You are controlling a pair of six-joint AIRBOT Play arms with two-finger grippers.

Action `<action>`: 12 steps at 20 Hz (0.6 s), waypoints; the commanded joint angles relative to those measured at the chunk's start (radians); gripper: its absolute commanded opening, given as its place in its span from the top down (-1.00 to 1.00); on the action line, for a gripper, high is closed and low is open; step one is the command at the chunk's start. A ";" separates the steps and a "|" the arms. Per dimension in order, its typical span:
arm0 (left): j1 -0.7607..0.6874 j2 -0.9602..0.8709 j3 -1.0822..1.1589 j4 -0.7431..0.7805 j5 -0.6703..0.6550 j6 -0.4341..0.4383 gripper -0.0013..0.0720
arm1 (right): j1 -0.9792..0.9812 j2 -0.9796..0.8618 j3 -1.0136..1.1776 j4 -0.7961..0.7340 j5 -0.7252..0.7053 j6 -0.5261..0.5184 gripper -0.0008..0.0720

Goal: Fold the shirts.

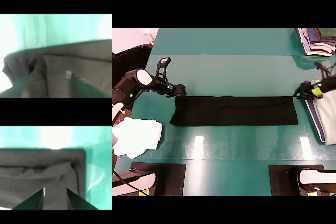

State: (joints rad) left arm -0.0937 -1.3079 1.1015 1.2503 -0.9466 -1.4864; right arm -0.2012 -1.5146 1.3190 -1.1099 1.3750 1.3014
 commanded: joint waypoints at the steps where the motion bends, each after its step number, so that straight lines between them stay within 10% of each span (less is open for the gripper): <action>1: 0.000 -0.003 0.041 -0.021 -0.145 0.012 0.78 | -0.143 0.057 -0.112 0.066 0.016 -0.069 -0.36; 12: -0.095 -0.011 0.040 -0.233 -0.049 0.015 0.90 | -0.151 -0.073 -0.315 0.257 -0.050 -0.204 -0.24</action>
State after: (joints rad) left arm -0.1436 -1.3174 1.1404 1.0439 -1.0412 -1.4609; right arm -0.4000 -1.5467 1.0222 -0.8986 1.3636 1.1217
